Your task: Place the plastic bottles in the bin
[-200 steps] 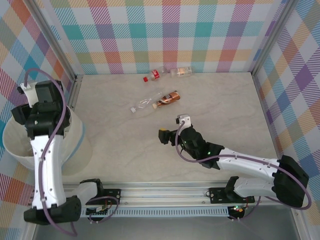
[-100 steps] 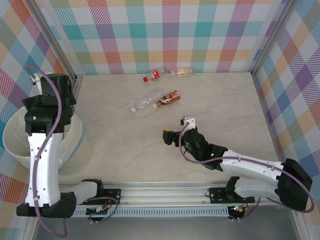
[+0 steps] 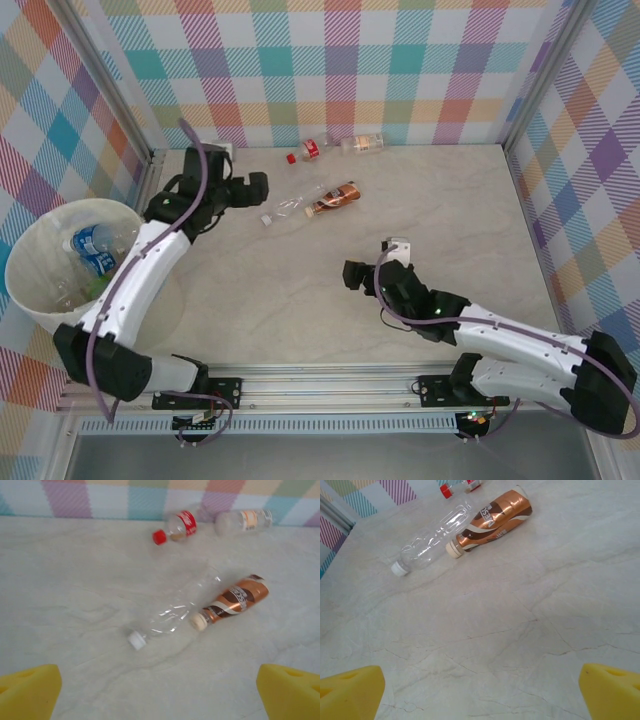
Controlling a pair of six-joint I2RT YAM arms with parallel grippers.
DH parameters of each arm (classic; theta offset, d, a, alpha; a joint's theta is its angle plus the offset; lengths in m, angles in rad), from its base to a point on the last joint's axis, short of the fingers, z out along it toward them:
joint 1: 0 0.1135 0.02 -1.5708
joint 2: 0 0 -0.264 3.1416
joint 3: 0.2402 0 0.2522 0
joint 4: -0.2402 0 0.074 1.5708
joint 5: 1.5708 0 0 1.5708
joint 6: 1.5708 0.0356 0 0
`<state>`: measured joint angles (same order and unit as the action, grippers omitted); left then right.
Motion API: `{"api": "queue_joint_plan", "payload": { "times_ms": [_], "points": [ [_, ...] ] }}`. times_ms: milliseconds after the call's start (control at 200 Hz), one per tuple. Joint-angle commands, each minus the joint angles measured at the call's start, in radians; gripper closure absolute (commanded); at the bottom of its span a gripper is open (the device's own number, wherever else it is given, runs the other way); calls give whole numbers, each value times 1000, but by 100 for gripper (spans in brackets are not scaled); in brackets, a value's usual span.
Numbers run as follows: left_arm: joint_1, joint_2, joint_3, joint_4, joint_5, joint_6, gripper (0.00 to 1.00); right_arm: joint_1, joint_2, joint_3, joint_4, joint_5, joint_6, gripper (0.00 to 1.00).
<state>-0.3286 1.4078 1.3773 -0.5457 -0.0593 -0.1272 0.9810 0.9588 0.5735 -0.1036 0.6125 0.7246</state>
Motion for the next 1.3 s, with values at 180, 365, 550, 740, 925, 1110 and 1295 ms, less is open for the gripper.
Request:
{"api": "queue_joint_plan", "payload": {
  "times_ms": [180, 365, 550, 740, 925, 1110, 1295],
  "points": [
    [70, 290, -25, 252, 316, 144, 0, -8, -194, -111, -67, 60, 68, 0],
    [82, 440, 18, 295, 390, 319, 0, -9, -263, -137, -67, 59, 61, 0],
    [86, 591, 147, 176, 465, 456, 0, -9, -254, -112, -71, 58, 55, 0],
    [85, 699, 242, 164, 404, 517, 0, -9, -219, -81, -76, 53, 55, 0],
    [80, 800, 340, 72, 383, 630, 0, -10, -207, -70, -85, 52, 61, 0],
    [60, 832, 328, 126, 341, 675, 6, -9, -203, -69, -84, 55, 63, 0],
    [50, 843, 313, 146, 322, 680, 22, -10, -198, -53, -94, 54, 58, 0]
  ]
}}
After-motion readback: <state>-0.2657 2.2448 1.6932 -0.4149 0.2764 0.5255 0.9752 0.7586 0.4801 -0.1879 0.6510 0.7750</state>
